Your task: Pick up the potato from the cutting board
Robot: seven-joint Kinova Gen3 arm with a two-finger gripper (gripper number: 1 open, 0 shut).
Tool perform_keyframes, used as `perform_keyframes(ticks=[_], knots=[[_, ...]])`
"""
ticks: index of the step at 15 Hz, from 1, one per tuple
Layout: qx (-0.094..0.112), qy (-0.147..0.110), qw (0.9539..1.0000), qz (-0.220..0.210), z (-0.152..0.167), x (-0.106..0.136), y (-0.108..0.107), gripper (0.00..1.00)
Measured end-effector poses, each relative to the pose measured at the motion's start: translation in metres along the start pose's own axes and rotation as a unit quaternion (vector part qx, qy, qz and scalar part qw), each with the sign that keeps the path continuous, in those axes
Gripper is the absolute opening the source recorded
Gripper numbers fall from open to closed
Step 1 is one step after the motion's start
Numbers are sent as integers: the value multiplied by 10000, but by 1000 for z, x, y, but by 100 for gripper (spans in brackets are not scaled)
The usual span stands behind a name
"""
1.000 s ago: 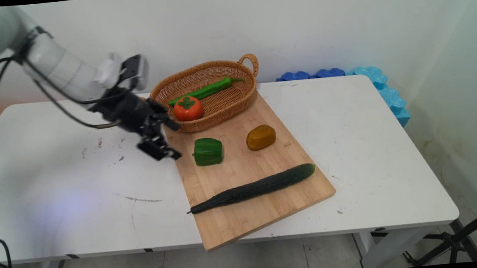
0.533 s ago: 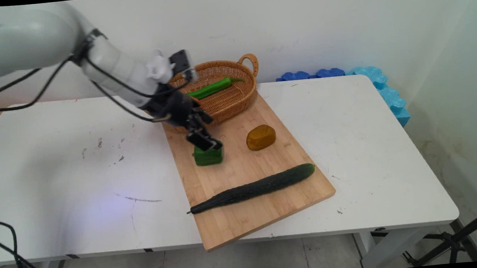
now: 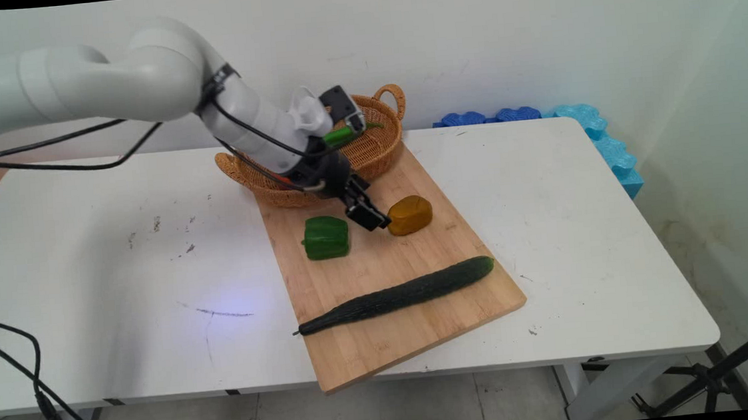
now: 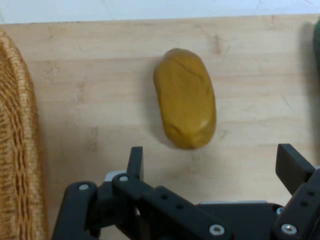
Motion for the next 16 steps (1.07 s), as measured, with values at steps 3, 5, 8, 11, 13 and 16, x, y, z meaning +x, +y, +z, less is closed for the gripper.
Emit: perform_keyframes(ticks=[3,5,8,11,13,16], knots=[[75,4,10000,-66,19,7,1,100],[110,7,9999,-90,29,10,2,100],[145,-2,9998,-121,43,13,3,100],[173,-9,9998,-136,53,15,5,100],[197,-17,9997,-142,58,16,5,100],[242,-42,9996,-147,65,16,5,0]])
